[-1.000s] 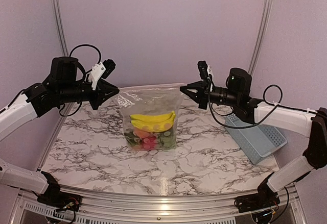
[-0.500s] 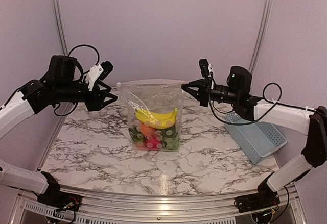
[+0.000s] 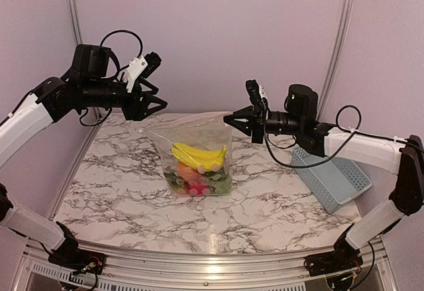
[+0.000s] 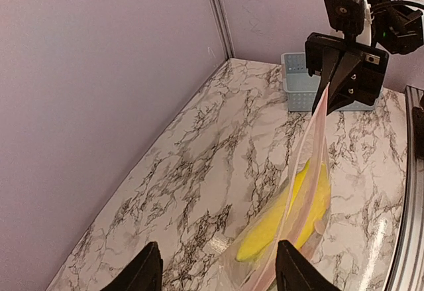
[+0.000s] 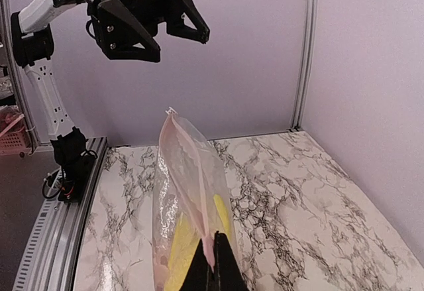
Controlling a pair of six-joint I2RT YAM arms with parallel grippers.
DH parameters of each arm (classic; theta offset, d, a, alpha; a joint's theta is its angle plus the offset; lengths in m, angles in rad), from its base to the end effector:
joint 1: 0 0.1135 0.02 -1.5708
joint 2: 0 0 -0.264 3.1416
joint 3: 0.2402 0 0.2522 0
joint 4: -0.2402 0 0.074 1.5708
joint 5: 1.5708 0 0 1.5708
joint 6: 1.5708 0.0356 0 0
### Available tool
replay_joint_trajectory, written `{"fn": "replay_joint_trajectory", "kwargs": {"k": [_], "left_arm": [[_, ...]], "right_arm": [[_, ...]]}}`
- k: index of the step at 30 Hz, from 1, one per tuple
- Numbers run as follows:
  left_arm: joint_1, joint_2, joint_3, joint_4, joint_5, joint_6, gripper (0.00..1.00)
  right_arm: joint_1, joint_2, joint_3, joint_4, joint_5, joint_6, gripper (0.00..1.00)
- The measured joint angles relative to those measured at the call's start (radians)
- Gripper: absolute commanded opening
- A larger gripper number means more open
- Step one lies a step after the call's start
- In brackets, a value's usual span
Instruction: Open the zip-top bag and remove the fake food
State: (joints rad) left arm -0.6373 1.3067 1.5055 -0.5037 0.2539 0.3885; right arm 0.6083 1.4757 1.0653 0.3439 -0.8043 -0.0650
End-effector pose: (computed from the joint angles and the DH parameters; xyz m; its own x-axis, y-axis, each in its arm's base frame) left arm 0.2220 -0.1755 0.4430 0.0678 0.4060 -0.9114 0.8026 0.5203 0.2915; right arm 0.2660 0.2165 0.3270 0.0096 -0.0482 -0.9988 -0.9877 0.1557 -0.0170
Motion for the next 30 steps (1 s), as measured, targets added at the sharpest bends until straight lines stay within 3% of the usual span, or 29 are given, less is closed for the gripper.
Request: {"fn": "replay_joint_trajectory", "kwargs": {"k": [9,16,23,27,30], "left_arm": [[-0.053,0.142,0.043,-0.062,0.044,0.059,0.51],[-0.061,0.187,0.099,-0.084,0.06,0.09,0.39],[-0.061,0.23,0.115,-0.112,0.061,0.111,0.36],[-0.061,0.239,0.115,-0.116,0.063,0.118,0.25],[-0.061,0.241,0.115,-0.117,0.06,0.121,0.08]], "right_arm": [[0.0,0.0,0.0,-0.005,-0.003,-0.005,0.0],[0.0,0.0,0.0,-0.005,-0.007,-0.008,0.0],[0.0,-0.006,0.0,-0.005,-0.007,-0.008,0.0],[0.0,-0.01,0.0,-0.006,-0.007,-0.009,0.0],[0.0,-0.012,0.0,-0.006,-0.007,-0.011,0.0]]}}
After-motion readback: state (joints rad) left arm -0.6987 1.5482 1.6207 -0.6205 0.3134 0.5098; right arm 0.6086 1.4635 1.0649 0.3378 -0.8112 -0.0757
